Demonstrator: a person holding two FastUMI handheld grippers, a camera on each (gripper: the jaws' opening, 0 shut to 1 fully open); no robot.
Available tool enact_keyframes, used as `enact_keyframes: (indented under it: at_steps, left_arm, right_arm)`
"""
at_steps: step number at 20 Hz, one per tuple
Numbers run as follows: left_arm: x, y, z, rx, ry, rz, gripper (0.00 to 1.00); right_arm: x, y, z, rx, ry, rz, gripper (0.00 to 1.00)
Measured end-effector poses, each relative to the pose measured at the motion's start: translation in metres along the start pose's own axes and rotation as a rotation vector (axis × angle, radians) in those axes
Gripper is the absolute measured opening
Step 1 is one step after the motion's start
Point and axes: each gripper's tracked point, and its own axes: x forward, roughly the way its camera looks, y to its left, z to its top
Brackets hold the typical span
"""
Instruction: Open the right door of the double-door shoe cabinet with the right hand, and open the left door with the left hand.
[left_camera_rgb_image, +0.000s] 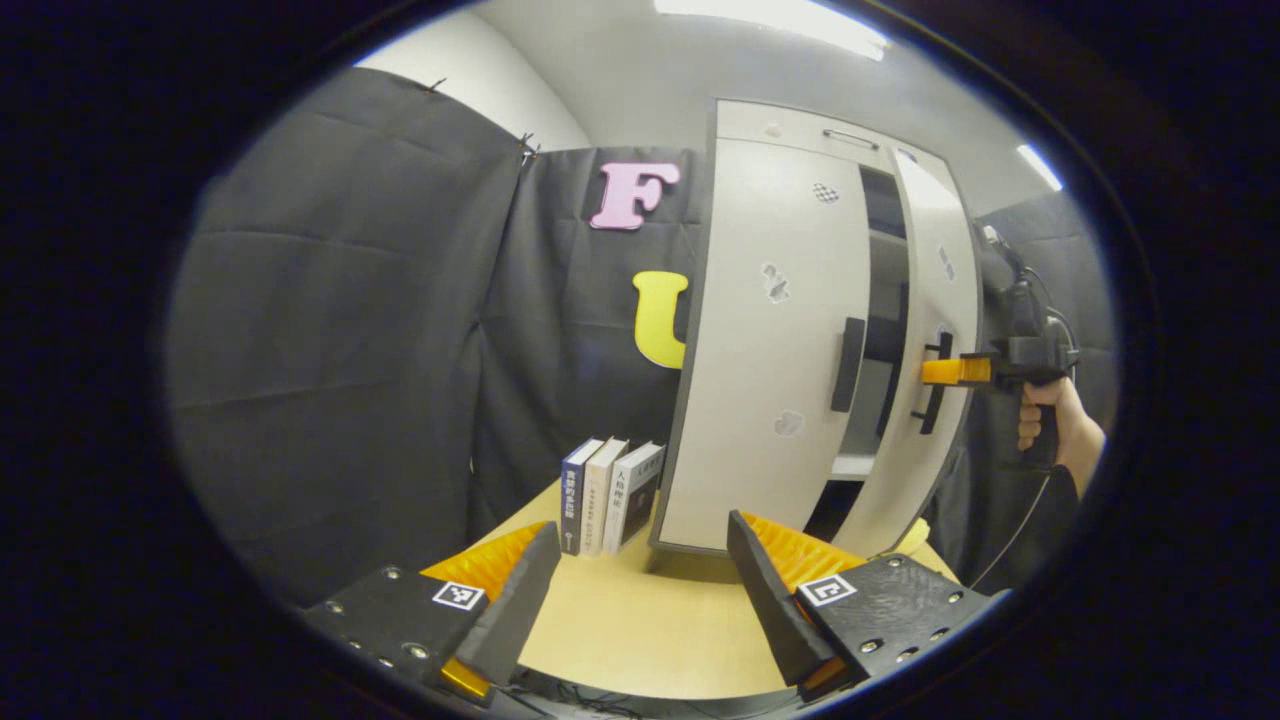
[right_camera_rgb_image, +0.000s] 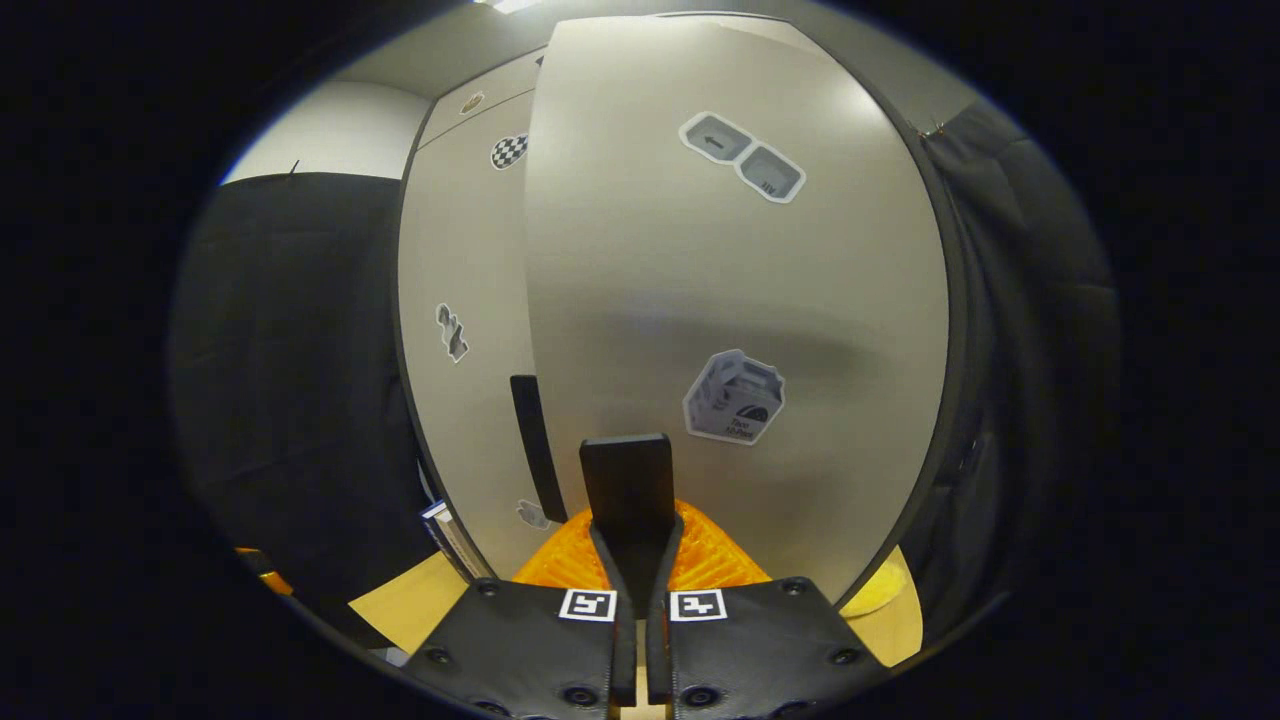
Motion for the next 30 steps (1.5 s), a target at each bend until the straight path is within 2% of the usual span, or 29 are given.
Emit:
enact_keyframes:
  at_steps: [4, 8, 11, 17, 21, 30]
  left_arm:
    - [-0.024, -0.028, -0.002, -0.032, -0.004, 0.009, 0.99]
    - [-0.046, -0.049, -0.01, -0.002, 0.01, 0.028, 0.99]
    - [-0.062, -0.076, -0.015, -0.004, 0.016, 0.004, 0.99]
    - [-0.09, -0.113, -0.028, -0.023, 0.034, -0.019, 0.99]
    - [-0.103, -0.126, -0.028, -0.009, 0.034, -0.023, 0.97]
    - [-0.125, -0.139, -0.023, 0.002, 0.023, -0.038, 0.99]
  right_arm:
    - [-0.023, -0.006, -0.005, -0.001, -0.006, 0.046, 0.03]
    - [-0.048, -0.017, -0.009, 0.005, -0.011, 0.083, 0.06]
    - [-0.067, -0.03, -0.011, 0.012, -0.025, 0.089, 0.06]
    - [-0.108, -0.065, -0.016, 0.041, -0.027, 0.072, 0.06]
    - [-0.123, -0.089, -0.013, 0.02, -0.033, 0.049, 0.05]
    - [-0.131, -0.123, -0.015, 0.029, -0.026, -0.016, 0.04]
